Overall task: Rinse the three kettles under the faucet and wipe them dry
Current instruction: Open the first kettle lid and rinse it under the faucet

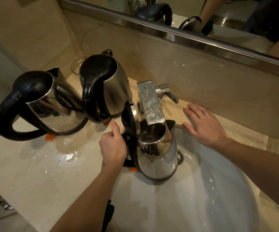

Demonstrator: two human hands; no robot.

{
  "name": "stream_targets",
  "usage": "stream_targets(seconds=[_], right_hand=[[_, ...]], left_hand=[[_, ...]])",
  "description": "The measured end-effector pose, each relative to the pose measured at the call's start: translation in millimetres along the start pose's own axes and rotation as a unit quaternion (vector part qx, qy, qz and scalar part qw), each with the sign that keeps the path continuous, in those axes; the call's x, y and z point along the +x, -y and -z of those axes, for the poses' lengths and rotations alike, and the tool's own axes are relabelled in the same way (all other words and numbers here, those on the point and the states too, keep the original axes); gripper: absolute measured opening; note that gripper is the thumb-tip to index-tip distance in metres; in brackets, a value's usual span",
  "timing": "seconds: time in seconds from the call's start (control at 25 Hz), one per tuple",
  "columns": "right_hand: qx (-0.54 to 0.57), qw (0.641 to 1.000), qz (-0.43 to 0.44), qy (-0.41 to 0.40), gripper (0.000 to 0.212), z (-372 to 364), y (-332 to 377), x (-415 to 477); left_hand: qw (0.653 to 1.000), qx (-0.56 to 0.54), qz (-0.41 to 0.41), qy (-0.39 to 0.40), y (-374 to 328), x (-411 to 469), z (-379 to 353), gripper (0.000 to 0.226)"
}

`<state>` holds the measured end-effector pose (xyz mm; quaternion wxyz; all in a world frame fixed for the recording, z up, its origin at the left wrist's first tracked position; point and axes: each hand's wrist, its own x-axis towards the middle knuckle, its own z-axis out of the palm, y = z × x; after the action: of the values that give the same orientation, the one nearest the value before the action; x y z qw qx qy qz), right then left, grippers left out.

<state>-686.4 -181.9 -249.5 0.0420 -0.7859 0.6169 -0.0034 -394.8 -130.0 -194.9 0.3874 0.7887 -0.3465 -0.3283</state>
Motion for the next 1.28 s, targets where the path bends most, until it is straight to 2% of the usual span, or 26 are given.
stream_targets(seconds=[1.28], right_hand=[[-0.006, 1.000, 0.003, 0.001, 0.067, 1.5, 0.9, -0.6]], left_hand=[[1.000, 0.008, -0.010, 0.012, -2.6, -1.7, -2.4, 0.061]])
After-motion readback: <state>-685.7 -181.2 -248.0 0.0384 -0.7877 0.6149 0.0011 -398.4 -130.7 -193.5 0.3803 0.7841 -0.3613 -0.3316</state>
